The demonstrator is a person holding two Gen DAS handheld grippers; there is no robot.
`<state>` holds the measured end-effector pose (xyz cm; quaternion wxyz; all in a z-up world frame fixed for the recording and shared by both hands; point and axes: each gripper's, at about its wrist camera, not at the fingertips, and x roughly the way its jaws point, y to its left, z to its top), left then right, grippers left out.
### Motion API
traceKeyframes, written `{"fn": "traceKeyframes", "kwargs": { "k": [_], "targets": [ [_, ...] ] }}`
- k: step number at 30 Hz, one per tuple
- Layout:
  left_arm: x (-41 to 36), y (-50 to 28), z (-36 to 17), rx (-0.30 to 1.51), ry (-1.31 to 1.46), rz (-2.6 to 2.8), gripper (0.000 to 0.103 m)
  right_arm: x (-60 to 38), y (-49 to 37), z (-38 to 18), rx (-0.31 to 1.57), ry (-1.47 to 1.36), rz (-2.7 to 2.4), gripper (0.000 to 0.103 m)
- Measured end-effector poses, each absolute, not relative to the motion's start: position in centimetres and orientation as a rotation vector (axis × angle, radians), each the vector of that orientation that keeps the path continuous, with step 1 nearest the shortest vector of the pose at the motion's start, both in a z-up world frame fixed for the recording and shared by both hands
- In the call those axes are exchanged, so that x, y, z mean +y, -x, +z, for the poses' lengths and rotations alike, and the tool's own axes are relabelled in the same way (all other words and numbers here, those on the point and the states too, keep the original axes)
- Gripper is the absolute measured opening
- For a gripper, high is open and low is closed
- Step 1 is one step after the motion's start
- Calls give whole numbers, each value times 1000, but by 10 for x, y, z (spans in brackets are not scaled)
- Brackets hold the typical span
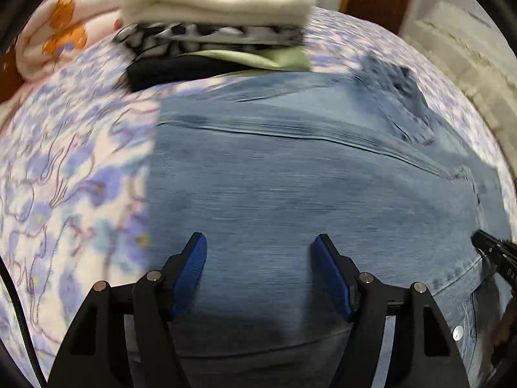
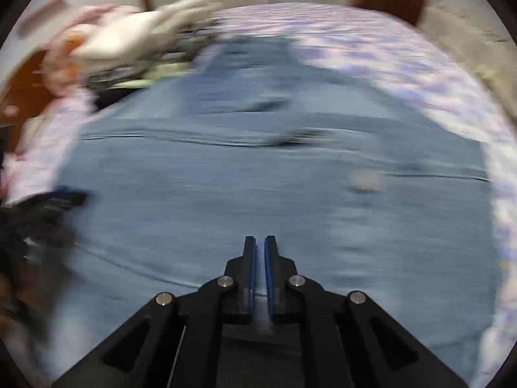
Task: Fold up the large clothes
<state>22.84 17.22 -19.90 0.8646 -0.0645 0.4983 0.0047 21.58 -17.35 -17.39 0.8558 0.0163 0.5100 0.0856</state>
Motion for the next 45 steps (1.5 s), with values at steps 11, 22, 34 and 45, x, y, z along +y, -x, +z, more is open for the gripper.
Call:
{"fn": "traceKeyframes", "kwargs": {
  "k": [11, 22, 34, 45],
  "targets": [
    [173, -216, -193, 1072, 59, 34, 74, -204, -190, -159, 1084, -142, 122, 19],
    [167, -177, -166, 1076, 111, -9, 76, -199, -156, -134, 1064, -207, 126, 24],
    [173, -100, -144, 1063, 123, -18, 76, -204, -93, -123, 1086, -212, 108, 24],
    [185, -9, -141, 1037, 91, 10, 76, -192, -20, -91, 922, -123, 176, 24]
  ]
}}
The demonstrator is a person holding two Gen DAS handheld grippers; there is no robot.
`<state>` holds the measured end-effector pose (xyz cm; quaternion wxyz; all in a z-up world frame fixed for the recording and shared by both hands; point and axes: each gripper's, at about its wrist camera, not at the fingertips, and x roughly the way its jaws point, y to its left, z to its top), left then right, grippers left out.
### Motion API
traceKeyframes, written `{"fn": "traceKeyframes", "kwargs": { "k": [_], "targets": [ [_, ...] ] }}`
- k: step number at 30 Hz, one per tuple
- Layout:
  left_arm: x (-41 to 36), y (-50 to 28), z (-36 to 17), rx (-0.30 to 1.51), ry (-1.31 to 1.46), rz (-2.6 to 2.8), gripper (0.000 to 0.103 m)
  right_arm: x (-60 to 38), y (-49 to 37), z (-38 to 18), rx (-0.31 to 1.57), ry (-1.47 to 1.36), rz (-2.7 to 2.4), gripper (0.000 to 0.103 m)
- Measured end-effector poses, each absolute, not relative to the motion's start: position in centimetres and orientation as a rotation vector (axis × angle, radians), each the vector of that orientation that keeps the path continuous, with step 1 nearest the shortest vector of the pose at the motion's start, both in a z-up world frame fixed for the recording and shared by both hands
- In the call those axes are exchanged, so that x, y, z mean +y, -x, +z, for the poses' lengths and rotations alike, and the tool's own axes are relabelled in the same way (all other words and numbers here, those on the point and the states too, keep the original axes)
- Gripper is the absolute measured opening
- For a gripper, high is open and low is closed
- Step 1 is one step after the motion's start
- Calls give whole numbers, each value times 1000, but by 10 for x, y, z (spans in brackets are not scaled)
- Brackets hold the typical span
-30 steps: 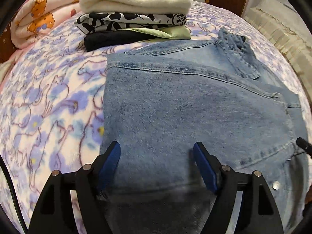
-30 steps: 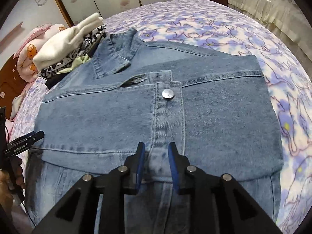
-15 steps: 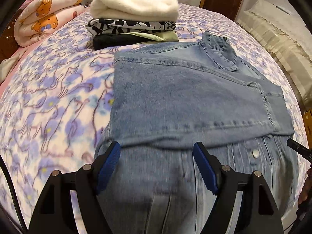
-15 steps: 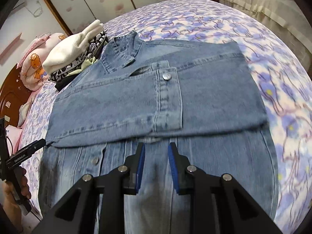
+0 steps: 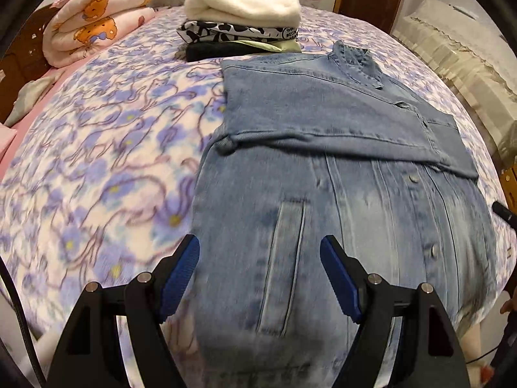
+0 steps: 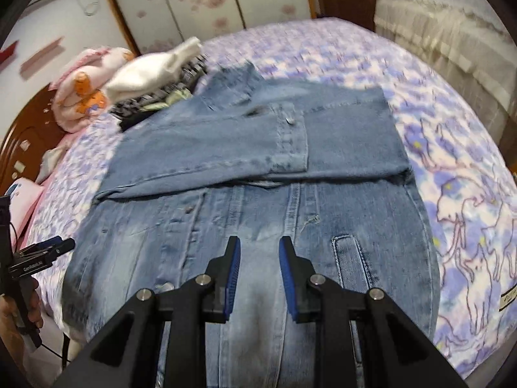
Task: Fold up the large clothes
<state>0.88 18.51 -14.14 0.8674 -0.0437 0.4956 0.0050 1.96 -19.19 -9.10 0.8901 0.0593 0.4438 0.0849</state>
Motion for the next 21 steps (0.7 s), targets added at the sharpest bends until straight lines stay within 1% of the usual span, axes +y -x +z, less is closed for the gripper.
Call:
{"fn": "traceKeyframes", "kwargs": {
  "k": [6, 9, 11, 12, 13, 21],
  "targets": [
    [184, 36, -136, 921, 60, -22, 76, -193, 1, -76, 862, -131, 217, 25],
    [184, 46, -137, 922, 34, -40, 76, -192, 13, -65, 819, -108, 236, 25],
    [183, 53, -139, 926, 17, -42, 76, -189, 23, -60, 805, -73, 247, 28],
    [184, 55, -140, 936, 19, -47, 76, -187, 28, -58, 805, -43, 259, 31],
    [184, 56, -140, 938, 22, -51, 76, -184, 35, -57, 813, -2, 276, 33],
    [190, 66, -152, 972, 47, -26, 76, -182, 72, -80, 888, 173, 246, 33]
  ]
}}
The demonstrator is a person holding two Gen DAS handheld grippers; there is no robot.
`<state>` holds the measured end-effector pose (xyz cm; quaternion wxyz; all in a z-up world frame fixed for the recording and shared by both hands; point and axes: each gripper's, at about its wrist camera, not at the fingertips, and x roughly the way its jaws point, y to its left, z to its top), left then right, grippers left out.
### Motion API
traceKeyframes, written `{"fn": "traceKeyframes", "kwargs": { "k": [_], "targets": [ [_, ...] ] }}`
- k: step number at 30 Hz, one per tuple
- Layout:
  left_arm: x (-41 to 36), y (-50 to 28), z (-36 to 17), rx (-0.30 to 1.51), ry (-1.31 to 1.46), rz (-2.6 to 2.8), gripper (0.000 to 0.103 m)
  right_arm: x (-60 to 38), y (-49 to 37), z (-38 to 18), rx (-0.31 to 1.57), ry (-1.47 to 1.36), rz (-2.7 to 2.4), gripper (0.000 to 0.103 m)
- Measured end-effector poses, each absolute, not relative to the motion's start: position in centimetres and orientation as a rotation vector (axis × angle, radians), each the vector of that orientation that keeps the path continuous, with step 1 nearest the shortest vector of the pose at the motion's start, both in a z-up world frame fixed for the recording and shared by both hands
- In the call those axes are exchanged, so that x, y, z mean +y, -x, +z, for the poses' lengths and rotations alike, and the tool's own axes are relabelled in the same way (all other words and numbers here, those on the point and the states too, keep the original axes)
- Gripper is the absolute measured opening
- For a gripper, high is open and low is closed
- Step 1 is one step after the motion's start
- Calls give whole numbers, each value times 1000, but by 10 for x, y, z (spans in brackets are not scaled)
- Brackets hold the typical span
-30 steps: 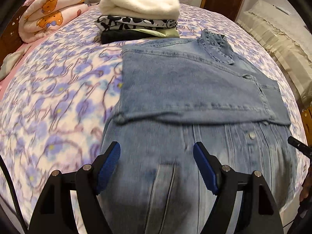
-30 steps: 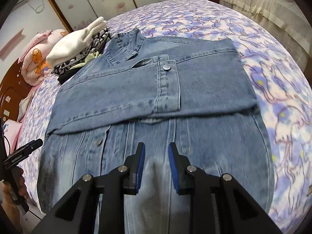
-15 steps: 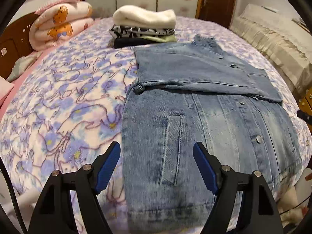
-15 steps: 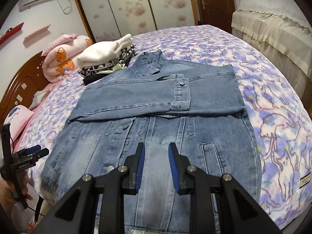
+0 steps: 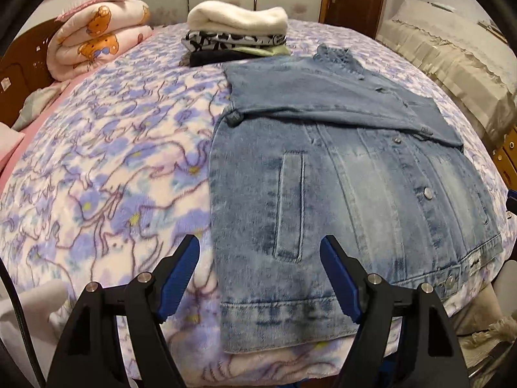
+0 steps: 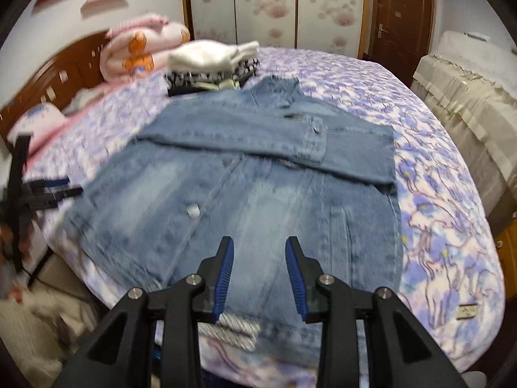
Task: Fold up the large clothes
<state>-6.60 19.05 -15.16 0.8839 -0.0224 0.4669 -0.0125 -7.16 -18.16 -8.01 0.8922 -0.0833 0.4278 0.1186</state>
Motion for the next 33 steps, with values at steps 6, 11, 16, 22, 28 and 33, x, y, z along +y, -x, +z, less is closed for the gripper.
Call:
{"fn": "traceKeyframes", "kwargs": {
  "k": [6, 11, 16, 22, 28, 33],
  "targets": [
    [212, 72, -182, 1086, 162, -10, 76, -212, 61, -102, 984, 119, 143, 33],
    [227, 75, -199, 1136, 242, -40, 76, -253, 49, -125, 1112, -50, 105, 33],
    [234, 69, -203, 1151, 296, -76, 76, -295, 51, -140, 1211, -186, 105, 33],
    [238, 55, -207, 1175, 329, -116, 77, -338, 65, -152, 1252, -360, 131, 33],
    [237, 48, -203, 1183, 352, -159, 77, -355, 73, -141, 1226, -351, 123, 34],
    [229, 36, -210, 1213, 363, -215, 77, -369, 65, -165, 1292, -469, 158, 37]
  ]
}}
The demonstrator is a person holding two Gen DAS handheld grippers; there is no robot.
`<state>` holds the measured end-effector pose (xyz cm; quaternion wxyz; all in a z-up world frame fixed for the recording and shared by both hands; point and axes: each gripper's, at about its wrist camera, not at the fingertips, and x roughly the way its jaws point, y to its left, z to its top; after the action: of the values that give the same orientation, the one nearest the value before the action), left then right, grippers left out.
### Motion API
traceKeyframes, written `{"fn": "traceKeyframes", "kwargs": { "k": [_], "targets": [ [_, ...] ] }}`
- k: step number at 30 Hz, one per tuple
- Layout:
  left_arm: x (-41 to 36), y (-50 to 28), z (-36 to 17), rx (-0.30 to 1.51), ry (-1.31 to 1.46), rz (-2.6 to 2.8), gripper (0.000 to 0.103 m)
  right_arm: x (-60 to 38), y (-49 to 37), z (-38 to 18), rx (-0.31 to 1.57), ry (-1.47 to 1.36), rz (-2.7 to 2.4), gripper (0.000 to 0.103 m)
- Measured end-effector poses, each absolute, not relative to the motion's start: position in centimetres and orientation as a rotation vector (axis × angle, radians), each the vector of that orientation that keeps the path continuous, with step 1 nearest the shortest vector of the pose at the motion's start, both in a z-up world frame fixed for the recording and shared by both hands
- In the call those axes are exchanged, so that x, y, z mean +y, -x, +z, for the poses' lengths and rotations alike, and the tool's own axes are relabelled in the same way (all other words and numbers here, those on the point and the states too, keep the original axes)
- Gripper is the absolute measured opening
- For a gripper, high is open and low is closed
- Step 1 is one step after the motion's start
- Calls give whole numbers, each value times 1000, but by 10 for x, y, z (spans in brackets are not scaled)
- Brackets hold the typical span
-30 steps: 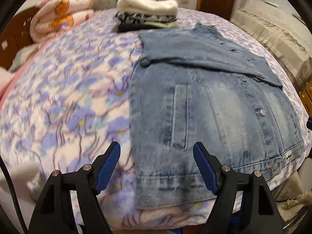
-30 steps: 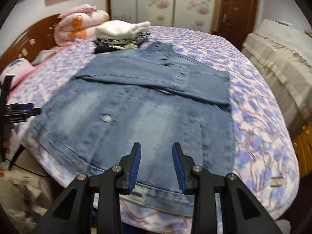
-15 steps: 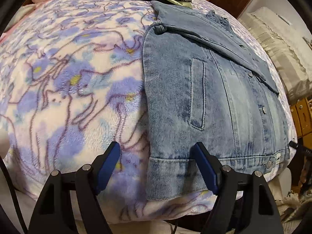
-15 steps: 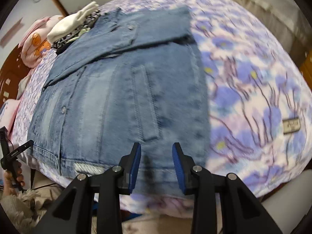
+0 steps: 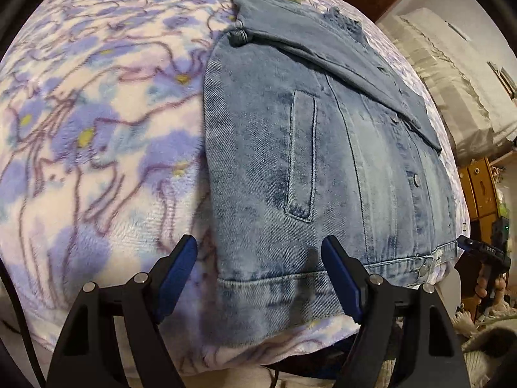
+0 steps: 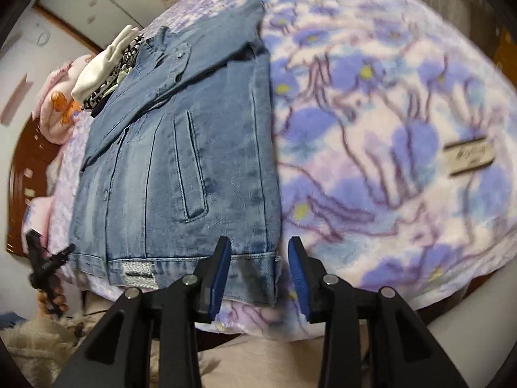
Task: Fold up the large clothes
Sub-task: 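Grasp the jacket hem with both tools and fold it up toward the collar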
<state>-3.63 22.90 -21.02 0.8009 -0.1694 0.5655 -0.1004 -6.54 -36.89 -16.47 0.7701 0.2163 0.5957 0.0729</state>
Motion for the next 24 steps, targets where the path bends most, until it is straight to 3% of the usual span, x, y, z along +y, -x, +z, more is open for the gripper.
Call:
{"fn": "traceKeyframes", "kwargs": {
  "k": [3, 9, 14, 15, 16, 18, 21, 23, 24],
  "targets": [
    [230, 31, -215, 1223, 400, -226, 80, -364, 63, -179, 1336, -482, 204, 38],
    [230, 29, -221, 1234, 402, -273, 83, -356, 61, -196, 1369, -500, 282, 52],
    [228, 29, -218, 1247, 359, -309, 82, -356, 60, -199, 1366, -528, 311, 54],
    [225, 29, -216, 1250, 341, -326, 77, -356, 60, -198, 1365, -526, 320, 53],
    [222, 28, -215, 1248, 328, -339, 61, -356, 61, -195, 1363, -535, 343, 50],
    [219, 28, -210, 1249, 307, -361, 51, -356, 61, -188, 1336, -564, 396, 46],
    [221, 26, -212, 1264, 330, -379, 51, -355, 59, -187, 1333, -570, 431, 46],
    [221, 22, -217, 1282, 349, -390, 57, -354, 55, -198, 1372, -585, 418, 48],
    [219, 20, -219, 1295, 356, -402, 66, -354, 53, -202, 1382, -592, 415, 48]
  ]
}}
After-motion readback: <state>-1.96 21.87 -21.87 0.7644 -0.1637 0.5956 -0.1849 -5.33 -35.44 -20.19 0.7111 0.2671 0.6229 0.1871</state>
